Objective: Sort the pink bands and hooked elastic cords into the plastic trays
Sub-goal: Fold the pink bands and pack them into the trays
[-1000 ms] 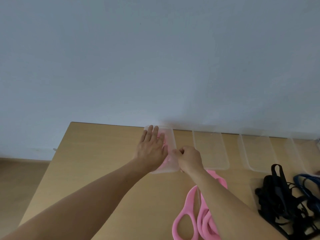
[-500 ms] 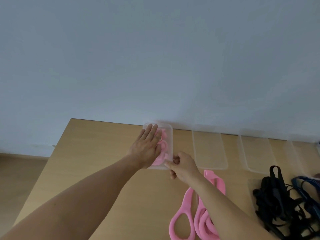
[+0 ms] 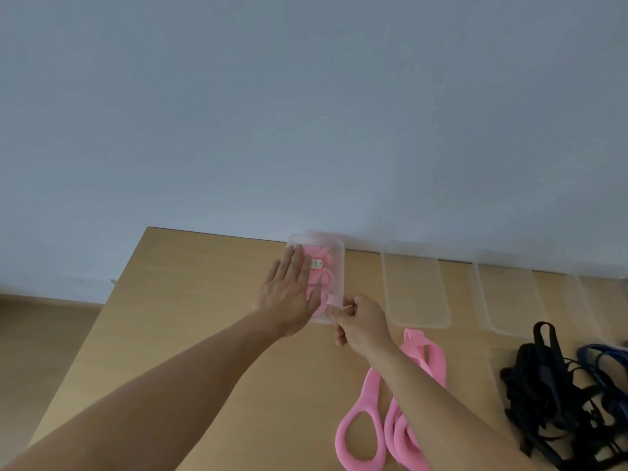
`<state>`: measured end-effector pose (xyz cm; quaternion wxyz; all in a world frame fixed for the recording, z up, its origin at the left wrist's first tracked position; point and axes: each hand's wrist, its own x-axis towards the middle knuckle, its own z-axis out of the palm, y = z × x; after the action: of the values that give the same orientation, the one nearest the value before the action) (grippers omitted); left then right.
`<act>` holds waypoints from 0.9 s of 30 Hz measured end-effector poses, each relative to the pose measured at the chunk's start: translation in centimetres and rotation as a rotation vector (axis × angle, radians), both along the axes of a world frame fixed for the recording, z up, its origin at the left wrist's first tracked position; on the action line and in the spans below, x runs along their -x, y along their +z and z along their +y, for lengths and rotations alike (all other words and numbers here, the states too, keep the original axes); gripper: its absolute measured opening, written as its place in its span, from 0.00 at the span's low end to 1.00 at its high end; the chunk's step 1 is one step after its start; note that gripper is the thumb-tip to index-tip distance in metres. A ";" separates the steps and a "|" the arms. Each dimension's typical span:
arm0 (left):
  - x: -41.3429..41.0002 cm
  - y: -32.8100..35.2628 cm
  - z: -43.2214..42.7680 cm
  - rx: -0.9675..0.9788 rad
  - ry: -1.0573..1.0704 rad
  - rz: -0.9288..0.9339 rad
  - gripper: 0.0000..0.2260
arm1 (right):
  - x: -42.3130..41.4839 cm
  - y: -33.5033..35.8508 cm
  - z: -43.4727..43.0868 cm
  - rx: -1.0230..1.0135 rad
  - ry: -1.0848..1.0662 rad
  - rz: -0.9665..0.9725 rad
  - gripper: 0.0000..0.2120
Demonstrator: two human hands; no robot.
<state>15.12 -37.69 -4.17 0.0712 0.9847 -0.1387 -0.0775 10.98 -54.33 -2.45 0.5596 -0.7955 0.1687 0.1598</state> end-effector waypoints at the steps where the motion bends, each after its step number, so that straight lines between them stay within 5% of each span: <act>1: 0.0 -0.3 0.1 0.022 0.003 0.015 0.36 | 0.1 -0.1 0.1 0.002 -0.015 -0.007 0.06; 15: -1.1 1.1 -0.5 -0.137 0.011 0.029 0.33 | -0.2 0.8 -0.3 0.093 -0.010 -0.021 0.16; 21: 1.6 5.3 -4.7 0.006 -0.060 -0.120 0.24 | 2.0 3.8 -5.7 0.505 0.181 -0.226 0.11; 27: 6.4 7.2 -9.3 0.311 -0.073 0.056 0.19 | 6.3 5.5 -11.8 0.706 0.252 -0.246 0.10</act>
<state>8.71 -47.02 3.01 0.2236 0.9536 -0.1827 -0.0852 4.70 -66.09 3.05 0.2438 -0.9667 0.0458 0.0630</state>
